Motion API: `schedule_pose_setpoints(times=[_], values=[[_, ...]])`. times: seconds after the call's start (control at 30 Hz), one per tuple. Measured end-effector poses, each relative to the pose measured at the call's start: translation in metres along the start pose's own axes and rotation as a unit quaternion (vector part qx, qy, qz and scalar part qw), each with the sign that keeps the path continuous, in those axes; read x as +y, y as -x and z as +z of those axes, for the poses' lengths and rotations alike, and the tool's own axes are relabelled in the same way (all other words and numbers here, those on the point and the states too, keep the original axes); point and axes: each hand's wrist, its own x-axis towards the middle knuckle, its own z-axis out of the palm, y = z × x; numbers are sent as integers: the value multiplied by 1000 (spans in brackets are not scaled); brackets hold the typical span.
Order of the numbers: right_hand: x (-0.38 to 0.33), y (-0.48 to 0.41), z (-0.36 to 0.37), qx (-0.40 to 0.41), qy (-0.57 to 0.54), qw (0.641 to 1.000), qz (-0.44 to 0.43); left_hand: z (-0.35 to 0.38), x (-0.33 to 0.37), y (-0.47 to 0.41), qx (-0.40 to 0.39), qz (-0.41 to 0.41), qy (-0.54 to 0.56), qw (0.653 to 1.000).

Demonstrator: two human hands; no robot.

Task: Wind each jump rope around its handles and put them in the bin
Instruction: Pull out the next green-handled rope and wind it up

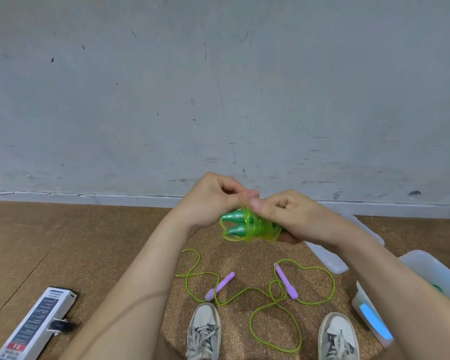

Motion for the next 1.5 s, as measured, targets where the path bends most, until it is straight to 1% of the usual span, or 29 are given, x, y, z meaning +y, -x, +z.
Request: schedule_pose_setpoints(times=[0.07, 0.13, 0.2, 0.23, 0.27, 0.33, 0.37, 0.43, 0.5, 0.53, 0.57, 0.6, 0.63, 0.67, 0.7, 0.73, 0.8, 0.9, 1.0, 1.1, 1.17, 1.2, 1.27, 1.33, 1.37, 1.4, 1.43, 1.47, 1.5], values=[[-1, 1, 1, 15, -30, 999, 10, 4, -2, -1, -19, -29, 76, 997], [-3, 2, 2, 51, -75, 995, 30, 7, -7, -3, -29, -56, 131, 989], [-3, 2, 1, 97, -155, 982, 39, 11, -10, -5, -40, -69, 146, 986], [-3, 1, 1, 123, -181, 975, 42, 13, -10, -5, -41, -67, 137, 987], [-2, -2, 2, 154, -182, 970, 47, 16, -11, -6, -29, -59, 108, 992], [1, -5, 5, 220, -171, 959, 57, 22, -13, -8, 13, -35, 8, 999], [1, -7, 5, 250, -179, 950, 58, 24, -14, -8, 21, -24, -37, 999], [2, -8, 2, 292, -218, 929, 62, 26, -15, -7, -1, -11, -107, 994], [4, -8, -6, 316, -224, 919, 68, 28, -13, -4, -29, 15, -186, 982], [7, -9, -8, 325, -200, 922, 66, 29, -12, -2, -32, 44, -250, 967], [11, -10, -9, 334, -149, 929, 59, 31, -9, 0, -34, 77, -328, 941], [18, -12, -8, 338, -73, 937, 51, 33, -6, 2, -32, 106, -403, 908], [24, -14, -8, 335, 14, 941, 49, 35, -2, 5, -30, 129, -455, 881], [28, -15, -7, 325, 95, 939, 57, 36, 1, 6, -26, 146, -483, 863], [30, -16, -7, 313, 151, 935, 67, 35, 3, 6, -21, 160, -494, 854], [31, -16, -7, 297, 178, 935, 73, 33, 6, 6, -16, 171, -497, 851], [29, -15, -10, 266, 190, 942, 71, 29, 10, 6, -6, 176, -479, 860], [30, -13, -14, 224, 207, 950, 61, 19, 12, 8, 22, 136, -413, 900], [35, -13, -16, 163, 227, 958, 68, 8, 13, 9, 62, 93, -340, 934], [33, -11, -13, 98, 192, 976, 34, 5, 14, 7, 112, 53, -198, 972], [28, -10, -9, 66, 193, 979, 25, 6, 14, 5, 128, 10, -81, 988], [27, -9, -7, 61, 201, 977, 31, 7, 14, 4, 129, -14, -29, 991], [27, -9, -2, 80, 244, 965, 45, 8, 15, 2, 109, -49, 50, 992], [29, -11, 2, 112, 296, 947, 52, 9, 15, 2, 75, -63, 93, 991], [30, -13, 3, 129, 316, 938, 58, 10, 14, 2, 67, -59, 89, 992], [28, -13, 3, 144, 330, 930, 69, 8, 13, 2, 68, -45, 45, 996], [26, -12, 1, 150, 339, 925, 81, 6, 11, 2, 76, -22, -44, 996], [24, -11, -1, 149, 341, 924, 90, 4, 10, 3, 80, 3, -152, 985], [23, -10, -4, 141, 335, 927, 92, 0, 8, 3, 75, 23, -250, 965]])
